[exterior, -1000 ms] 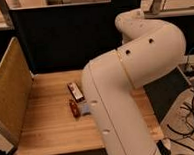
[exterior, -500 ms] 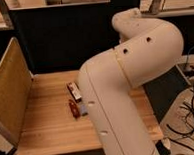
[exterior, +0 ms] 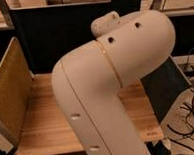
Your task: Place the pepper in the ceramic cup
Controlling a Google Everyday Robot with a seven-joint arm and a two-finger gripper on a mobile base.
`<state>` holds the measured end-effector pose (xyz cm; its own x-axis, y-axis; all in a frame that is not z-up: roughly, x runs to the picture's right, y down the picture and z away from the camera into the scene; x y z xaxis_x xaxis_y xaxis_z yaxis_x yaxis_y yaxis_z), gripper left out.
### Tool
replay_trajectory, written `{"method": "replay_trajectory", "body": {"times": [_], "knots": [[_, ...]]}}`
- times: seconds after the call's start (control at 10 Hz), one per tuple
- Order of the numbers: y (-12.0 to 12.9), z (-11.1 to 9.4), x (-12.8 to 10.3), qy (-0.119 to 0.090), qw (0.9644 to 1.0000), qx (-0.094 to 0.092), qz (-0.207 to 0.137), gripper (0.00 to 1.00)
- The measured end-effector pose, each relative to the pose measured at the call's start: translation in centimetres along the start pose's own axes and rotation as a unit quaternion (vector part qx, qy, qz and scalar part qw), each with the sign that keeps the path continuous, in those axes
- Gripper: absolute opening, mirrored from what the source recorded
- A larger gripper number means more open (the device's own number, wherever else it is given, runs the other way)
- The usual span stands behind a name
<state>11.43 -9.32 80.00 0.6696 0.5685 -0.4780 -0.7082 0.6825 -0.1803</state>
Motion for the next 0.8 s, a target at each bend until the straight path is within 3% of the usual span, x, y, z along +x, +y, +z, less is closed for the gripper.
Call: {"method": "replay_trajectory", "body": {"times": [0.2,0.3,0.5,0.6,0.8], "knots": [[3.5,-0.7,0.4,-0.002,0.998,-0.033,0.054,0.8],[4.2,-0.8,0.6,-0.004,0.9946,-0.05,0.092,0.8],[5.4,-0.8,1.2,-0.003,0.9828,-0.083,0.165,0.8],[5.8,-0.9,1.2,-0.004,0.9799,-0.09,0.178,0.8],[5.9,-0.9,1.1,-0.004,0.9799,-0.09,0.178,0.8]]}}
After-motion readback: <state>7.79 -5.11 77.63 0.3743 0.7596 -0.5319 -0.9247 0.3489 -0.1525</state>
